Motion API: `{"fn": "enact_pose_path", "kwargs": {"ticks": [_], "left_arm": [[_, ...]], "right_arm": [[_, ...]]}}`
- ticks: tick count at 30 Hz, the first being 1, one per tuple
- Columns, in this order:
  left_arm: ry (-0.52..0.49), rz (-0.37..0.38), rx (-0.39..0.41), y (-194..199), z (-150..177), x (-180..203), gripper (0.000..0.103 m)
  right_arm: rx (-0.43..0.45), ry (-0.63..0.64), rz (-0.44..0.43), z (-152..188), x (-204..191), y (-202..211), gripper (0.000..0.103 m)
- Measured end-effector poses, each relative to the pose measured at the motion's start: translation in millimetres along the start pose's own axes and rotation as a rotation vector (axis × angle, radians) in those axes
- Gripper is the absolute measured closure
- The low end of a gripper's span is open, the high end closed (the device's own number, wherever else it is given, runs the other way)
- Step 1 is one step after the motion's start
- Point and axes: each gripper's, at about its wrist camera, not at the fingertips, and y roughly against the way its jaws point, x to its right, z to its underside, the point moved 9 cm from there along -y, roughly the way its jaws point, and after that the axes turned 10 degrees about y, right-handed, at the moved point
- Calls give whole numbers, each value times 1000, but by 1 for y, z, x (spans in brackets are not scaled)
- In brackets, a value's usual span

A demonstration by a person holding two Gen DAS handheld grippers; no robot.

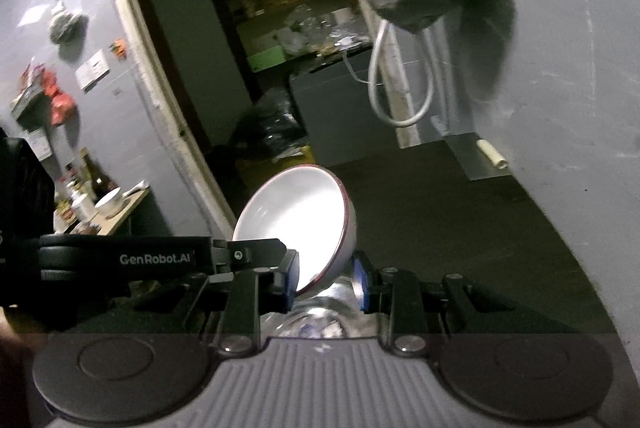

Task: Organize plates and bowls
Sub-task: 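Lift the second white bowl and carry it over the nested bowls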

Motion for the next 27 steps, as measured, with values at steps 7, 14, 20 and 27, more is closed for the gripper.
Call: {"fn": "enact_pose_path", "kwargs": {"ticks": [7, 14, 20, 27], "left_arm": [[36, -18, 11, 29, 14, -20, 89], [94, -26, -32, 46, 44, -36, 89], [118, -40, -87, 52, 73, -44, 88], [147, -62, -161, 58, 103, -56, 88]], "right_arm": [[-26, 45, -45, 8, -34, 5, 71], [-99, 53, -106, 29, -50, 13, 70], [-179, 62, -137, 50, -54, 17, 70], [-283, 83, -178, 77, -61, 19, 70]]}}
